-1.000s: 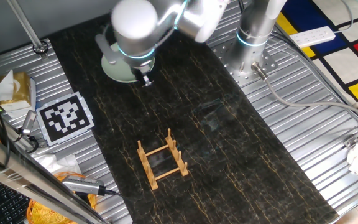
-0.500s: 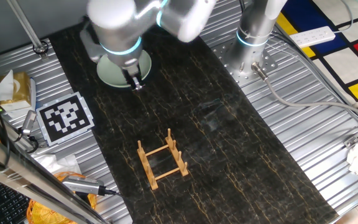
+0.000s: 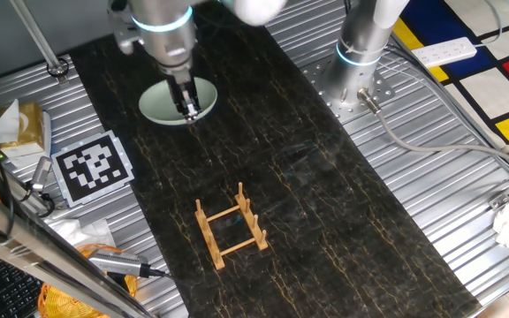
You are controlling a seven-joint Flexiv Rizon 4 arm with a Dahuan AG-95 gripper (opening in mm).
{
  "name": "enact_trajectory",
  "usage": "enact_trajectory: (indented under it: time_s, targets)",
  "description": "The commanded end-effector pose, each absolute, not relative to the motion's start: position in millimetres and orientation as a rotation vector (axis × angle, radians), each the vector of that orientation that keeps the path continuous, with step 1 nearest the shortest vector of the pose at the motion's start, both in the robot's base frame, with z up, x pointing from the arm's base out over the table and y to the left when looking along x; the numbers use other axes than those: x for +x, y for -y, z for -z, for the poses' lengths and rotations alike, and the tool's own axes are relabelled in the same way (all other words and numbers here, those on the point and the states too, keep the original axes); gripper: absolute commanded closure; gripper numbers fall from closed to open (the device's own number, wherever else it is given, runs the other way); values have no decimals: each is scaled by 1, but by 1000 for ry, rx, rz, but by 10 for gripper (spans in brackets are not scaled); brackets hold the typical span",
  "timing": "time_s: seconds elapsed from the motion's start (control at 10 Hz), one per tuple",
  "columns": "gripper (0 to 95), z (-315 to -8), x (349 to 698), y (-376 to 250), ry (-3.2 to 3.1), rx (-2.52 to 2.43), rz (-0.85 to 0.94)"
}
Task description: Put the dish on the dish rack
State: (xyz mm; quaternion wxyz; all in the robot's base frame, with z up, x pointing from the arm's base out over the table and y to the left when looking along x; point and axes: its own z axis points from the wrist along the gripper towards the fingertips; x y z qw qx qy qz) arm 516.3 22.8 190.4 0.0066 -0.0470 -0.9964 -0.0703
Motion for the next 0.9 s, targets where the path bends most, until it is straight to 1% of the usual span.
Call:
enact_trajectory:
  time_s: [0.1, 0.6, 0.8, 0.9]
  targets:
    - [950, -196, 520, -30, 3126, -211, 410]
    - [950, -196, 520, -30, 3094, -251, 626]
    - [950, -196, 520, -30, 3091, -265, 634]
    - [950, -196, 520, -30, 3105, -245, 583]
